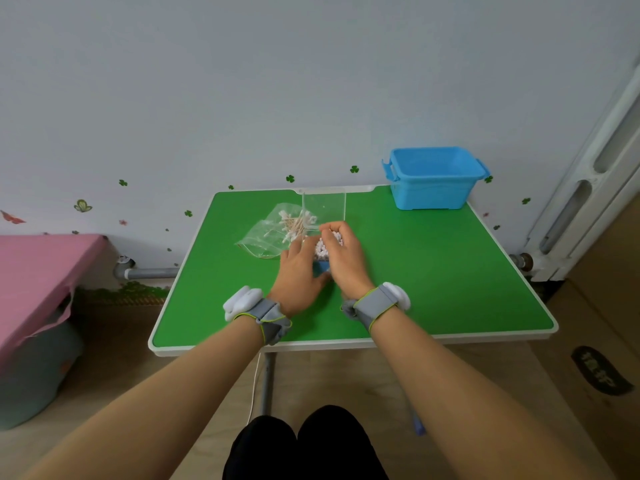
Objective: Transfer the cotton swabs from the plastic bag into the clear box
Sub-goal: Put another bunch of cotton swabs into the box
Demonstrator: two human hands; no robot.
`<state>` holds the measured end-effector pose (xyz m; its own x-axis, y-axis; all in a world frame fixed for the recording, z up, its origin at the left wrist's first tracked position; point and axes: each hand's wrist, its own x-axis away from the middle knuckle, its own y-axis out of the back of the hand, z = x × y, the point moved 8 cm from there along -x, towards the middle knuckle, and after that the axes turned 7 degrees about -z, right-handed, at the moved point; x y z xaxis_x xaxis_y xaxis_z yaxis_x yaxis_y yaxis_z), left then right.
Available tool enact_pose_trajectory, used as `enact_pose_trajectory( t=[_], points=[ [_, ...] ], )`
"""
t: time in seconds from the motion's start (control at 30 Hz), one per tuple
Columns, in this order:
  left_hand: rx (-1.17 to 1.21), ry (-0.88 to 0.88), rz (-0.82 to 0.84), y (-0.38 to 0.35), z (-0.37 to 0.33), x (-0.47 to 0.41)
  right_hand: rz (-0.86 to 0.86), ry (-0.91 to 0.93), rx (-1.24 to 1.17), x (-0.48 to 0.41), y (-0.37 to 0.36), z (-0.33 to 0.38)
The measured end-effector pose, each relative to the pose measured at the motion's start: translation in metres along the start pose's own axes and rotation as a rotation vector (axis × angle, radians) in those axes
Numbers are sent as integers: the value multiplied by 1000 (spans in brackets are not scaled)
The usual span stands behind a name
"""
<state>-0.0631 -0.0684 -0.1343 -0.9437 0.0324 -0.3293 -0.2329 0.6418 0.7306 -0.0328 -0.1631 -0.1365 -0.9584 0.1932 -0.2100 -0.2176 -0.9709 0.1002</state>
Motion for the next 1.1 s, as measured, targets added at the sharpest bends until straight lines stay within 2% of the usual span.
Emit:
enact_pose_trajectory(
  t=[0.13, 0.43, 0.57, 0.83, 1.1],
  points=[
    [-57, -8, 18, -3, 1, -1, 3, -23, -46, 0, -1, -2],
    [21, -16, -16, 1, -4, 1, -72, -189, -281, -8, 3, -8],
    [-5, 12, 14, -1, -1, 2, -93, -189, -246, -10, 3, -9],
    [99, 37, 2, 1, 2, 2, -124, -248, -277, -7, 5, -13],
    [146, 64, -14, 8, 4, 3, -320, -180, -249, 2, 25, -9]
  ],
)
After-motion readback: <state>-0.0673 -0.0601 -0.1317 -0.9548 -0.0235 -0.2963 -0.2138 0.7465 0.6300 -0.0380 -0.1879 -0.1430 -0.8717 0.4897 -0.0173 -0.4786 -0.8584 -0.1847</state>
